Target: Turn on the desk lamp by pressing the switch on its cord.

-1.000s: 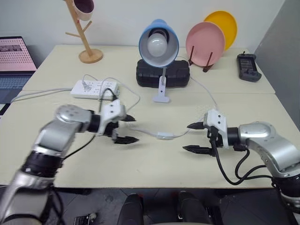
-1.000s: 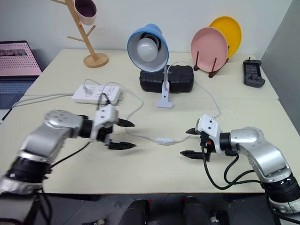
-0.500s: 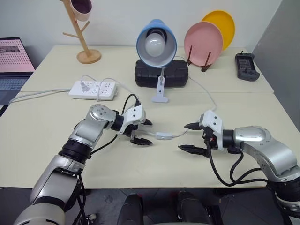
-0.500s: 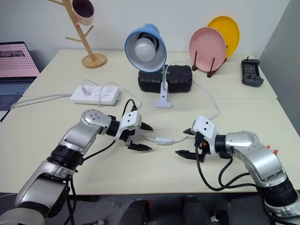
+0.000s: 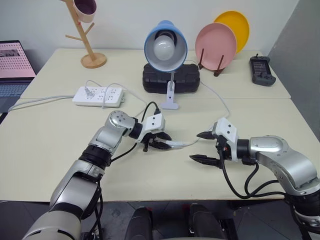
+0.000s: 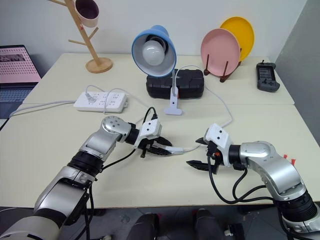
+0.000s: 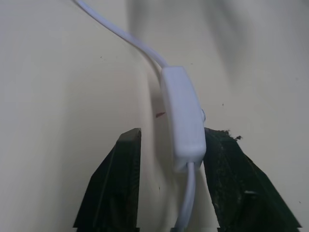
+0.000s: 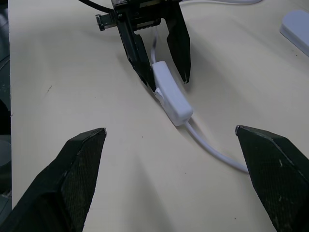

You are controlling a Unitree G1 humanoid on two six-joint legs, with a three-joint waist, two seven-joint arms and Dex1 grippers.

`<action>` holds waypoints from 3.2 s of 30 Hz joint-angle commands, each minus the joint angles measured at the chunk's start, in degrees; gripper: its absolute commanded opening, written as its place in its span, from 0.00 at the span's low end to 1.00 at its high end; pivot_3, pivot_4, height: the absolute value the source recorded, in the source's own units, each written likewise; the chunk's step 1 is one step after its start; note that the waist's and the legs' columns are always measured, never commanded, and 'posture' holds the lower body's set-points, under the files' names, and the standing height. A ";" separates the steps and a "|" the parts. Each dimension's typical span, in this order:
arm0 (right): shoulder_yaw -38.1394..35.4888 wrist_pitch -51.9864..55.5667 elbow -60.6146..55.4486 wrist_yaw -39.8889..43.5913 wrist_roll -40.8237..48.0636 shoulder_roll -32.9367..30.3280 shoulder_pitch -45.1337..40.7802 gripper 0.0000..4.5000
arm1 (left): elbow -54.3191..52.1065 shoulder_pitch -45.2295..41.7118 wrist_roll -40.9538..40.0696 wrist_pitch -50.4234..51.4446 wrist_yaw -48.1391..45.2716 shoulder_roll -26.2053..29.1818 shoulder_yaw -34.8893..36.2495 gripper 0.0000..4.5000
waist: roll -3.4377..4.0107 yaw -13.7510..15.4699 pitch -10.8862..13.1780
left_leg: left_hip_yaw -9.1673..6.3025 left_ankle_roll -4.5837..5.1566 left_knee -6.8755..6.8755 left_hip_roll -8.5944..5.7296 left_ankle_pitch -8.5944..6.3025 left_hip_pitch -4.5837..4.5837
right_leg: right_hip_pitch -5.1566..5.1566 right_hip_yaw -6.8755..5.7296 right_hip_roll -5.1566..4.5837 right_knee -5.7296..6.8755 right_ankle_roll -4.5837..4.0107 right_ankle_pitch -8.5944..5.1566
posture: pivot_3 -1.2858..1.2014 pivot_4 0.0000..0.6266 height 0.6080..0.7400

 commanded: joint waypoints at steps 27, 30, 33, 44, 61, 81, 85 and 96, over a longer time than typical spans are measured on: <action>-25.00 31.28 3.58 -15.50 34.65 15.62 1.60 1.00 | -24.19 5.75 -37.72 73.21 17.11 -6.31 31.33 0.09 | -0.01 -0.07 -0.01 | -0.16 0.00 0.01 0.02 0.00 0.05 | 0.08 -0.11 0.00 0.08 0.00 0.00 | 0.52 0.24 1.00; -28.05 34.54 8.18 -23.51 42.92 24.28 -1.44 1.00 | -27.43 6.93 -40.80 75.36 22.58 -10.74 34.75 0.09 | 0.00 -0.18 -0.01 | -0.15 0.00 -0.01 0.03 0.00 0.08 | 0.08 -0.09 0.00 0.09 -0.01 0.01 | 0.52 0.24 1.00; -30.06 35.21 11.83 -31.35 51.36 29.21 -2.60 1.00 | -30.59 8.58 -43.33 77.40 26.64 -13.43 36.38 0.09 | 0.01 -0.09 -0.01 | -0.14 0.00 -0.07 0.03 0.00 0.08 | 0.07 -0.09 0.00 0.07 -0.02 0.01 | 0.52 0.24 1.00; -26.78 28.33 17.73 -47.60 72.07 26.16 -5.03 1.00 | -34.16 10.54 -48.91 77.96 32.92 -13.45 36.61 0.09 | 0.02 -0.16 -0.02 | -0.10 0.00 -0.08 0.01 0.00 0.07 | 0.06 -0.06 -0.01 0.04 -0.02 0.01 | 0.52 0.24 1.00; -17.56 19.58 14.20 -49.29 80.03 18.04 -2.94 0.58 | -32.60 10.42 -53.29 76.80 35.61 -12.45 36.29 0.09 | 0.02 -0.09 -0.02 | -0.07 0.00 -0.10 0.01 0.00 0.04 | 0.04 -0.03 0.00 -0.04 0.00 0.00 | 0.52 0.24 1.00; -14.39 15.55 13.10 -46.83 77.99 14.85 -2.46 0.14 | -32.36 10.69 -56.30 75.61 37.98 -11.57 35.21 0.09 | 0.01 -0.07 -0.01 | -0.06 0.00 -0.11 0.01 0.00 0.02 | 0.02 -0.02 0.00 -0.07 0.05 -0.03 | 0.52 0.24 1.00; -14.46 15.38 13.02 -45.39 78.92 14.09 -2.90 0.32 | -31.87 10.12 -56.00 75.08 37.44 -10.38 34.39 0.09 | 0.01 -0.06 -0.01 | -0.06 0.00 -0.11 0.01 0.00 0.01 | 0.02 -0.02 0.00 -0.08 0.06 -0.03 | 0.52 0.24 1.00; -14.43 20.93 5.87 -24.77 60.24 -6.97 -2.25 0.86 | -28.02 7.12 -37.32 52.84 18.76 10.81 16.28 0.09 | 0.02 -0.01 0.00 | -0.03 0.00 -0.22 -0.01 0.00 -0.03 | -0.07 -0.01 0.00 -0.17 0.16 -0.17 | 0.52 0.24 1.00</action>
